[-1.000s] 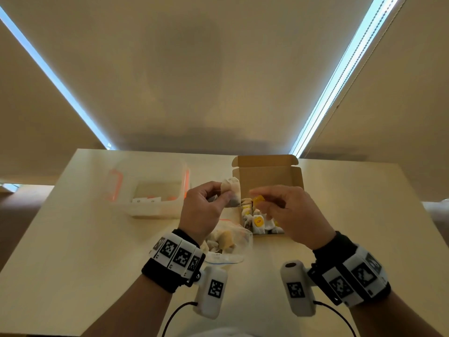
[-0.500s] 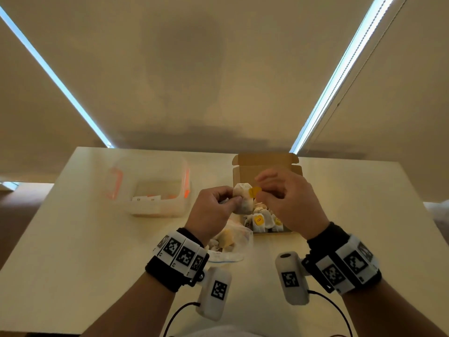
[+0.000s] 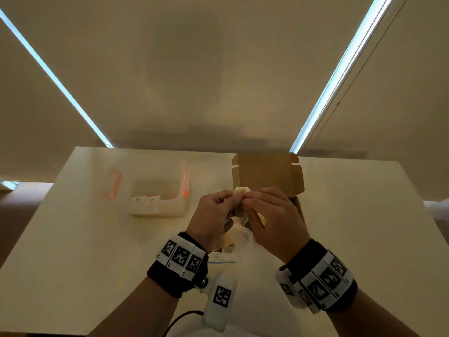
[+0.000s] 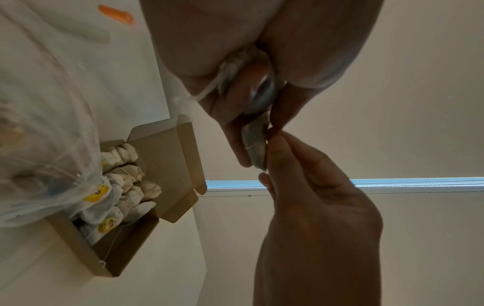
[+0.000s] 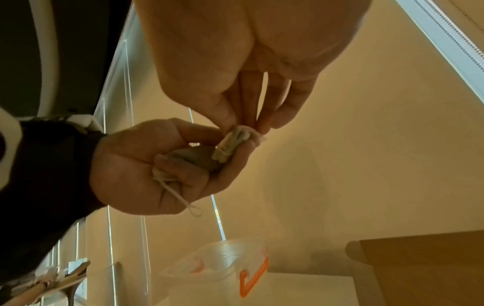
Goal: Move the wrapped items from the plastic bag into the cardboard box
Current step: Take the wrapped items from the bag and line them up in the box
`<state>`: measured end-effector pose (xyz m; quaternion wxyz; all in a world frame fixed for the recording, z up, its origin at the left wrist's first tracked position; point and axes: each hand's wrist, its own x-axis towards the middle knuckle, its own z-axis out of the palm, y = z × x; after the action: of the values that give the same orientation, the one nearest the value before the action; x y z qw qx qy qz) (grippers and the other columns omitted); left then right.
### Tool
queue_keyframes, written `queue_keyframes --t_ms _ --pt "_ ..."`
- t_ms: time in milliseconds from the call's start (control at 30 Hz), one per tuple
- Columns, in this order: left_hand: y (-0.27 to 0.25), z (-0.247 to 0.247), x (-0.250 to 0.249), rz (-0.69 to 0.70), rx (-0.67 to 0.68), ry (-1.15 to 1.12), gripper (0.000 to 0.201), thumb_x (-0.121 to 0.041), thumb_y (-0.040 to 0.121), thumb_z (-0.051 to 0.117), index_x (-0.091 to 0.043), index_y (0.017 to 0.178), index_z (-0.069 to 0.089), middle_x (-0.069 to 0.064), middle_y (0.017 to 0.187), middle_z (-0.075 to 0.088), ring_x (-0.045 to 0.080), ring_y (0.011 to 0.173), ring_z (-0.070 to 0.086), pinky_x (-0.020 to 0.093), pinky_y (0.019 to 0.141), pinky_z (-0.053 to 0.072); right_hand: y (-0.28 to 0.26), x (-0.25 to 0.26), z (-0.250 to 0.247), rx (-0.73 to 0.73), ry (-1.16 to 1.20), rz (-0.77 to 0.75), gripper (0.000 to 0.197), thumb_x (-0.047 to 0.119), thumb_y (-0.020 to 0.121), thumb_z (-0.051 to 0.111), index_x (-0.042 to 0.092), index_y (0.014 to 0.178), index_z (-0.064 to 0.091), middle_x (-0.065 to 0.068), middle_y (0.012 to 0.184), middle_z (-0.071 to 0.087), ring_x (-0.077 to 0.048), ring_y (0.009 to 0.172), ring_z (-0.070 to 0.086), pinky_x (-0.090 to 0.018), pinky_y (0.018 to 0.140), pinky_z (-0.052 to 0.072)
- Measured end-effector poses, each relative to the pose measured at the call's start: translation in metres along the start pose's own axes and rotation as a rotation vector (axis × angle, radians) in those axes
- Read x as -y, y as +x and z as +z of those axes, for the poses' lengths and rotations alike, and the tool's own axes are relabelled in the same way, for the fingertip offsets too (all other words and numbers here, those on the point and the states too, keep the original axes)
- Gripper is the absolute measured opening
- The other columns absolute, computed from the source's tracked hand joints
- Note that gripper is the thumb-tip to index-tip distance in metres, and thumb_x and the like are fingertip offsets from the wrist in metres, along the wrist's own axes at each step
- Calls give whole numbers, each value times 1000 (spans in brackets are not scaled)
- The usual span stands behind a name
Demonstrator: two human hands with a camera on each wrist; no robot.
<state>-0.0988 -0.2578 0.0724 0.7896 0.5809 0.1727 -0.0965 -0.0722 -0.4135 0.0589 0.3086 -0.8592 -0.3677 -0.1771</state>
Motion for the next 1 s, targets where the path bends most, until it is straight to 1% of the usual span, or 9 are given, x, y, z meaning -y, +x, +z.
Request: queue_keyframes --t_ms 67,133,233,333,467,533,700,867,1000 --pt "2 -1 1 7 -15 11 25 -13 98 56 -9 78 72 11 60 46 11 39 22 22 37 17 -1 1 -3 -41 76 83 23 26 92 57 12 98 75 8 98 72 -5 90 61 -12 85 46" --pt "5 -2 3 17 -52 31 22 -13 97 58 -10 80 73 12 62 49 10 39 20 24 39 15 0 1 -6 -132 203 319 15 28 91 62 18 98 71 17 93 67 1 81 61 -7 74 47" --pt "8 1 6 75 -85 87 16 -15 94 62 -10 86 76 14 69 59 14 43 27 21 38 20 5 -2 -7 15 480 702 20 27 89 72 18 106 68 12 95 70 -2 86 67 -12 73 53" --pt "9 4 10 171 -94 196 13 -10 93 63 -7 92 76 1 66 66 0 40 46 8 43 35 6 -6 2 149 634 822 19 25 91 68 18 109 73 5 92 75 -8 84 70 -22 75 57" --pt "16 1 24 211 -147 359 11 -13 87 72 -22 93 73 -3 83 74 6 76 69 22 74 54 -5 -17 15 92 749 957 10 16 89 71 16 96 78 3 80 75 -7 73 68 -22 70 54" --pt "20 1 29 164 -172 416 13 -16 85 75 -24 92 68 0 88 74 12 84 71 27 78 56 -10 -28 16 124 791 1014 7 15 88 72 16 93 78 3 76 73 -7 68 64 -21 67 52" --pt "28 -7 33 -30 -208 329 7 -17 91 67 -14 97 65 9 87 73 25 75 73 28 56 48 -34 -133 15 -37 500 1264 9 26 84 75 21 91 76 1 82 72 -18 79 64 -31 72 52" --pt "28 -21 33 -119 -217 251 9 -12 96 60 -3 99 63 15 81 68 24 66 66 19 41 39 -55 -205 41 382 26 1289 25 33 88 70 20 110 73 -6 113 70 -28 105 62 -32 90 48" --pt "27 -30 34 -133 -243 232 10 -7 96 58 1 100 61 19 82 65 28 67 62 14 34 33 -49 -219 63 630 -117 1208 25 39 90 64 19 100 75 -8 103 69 -29 93 63 -30 78 51"
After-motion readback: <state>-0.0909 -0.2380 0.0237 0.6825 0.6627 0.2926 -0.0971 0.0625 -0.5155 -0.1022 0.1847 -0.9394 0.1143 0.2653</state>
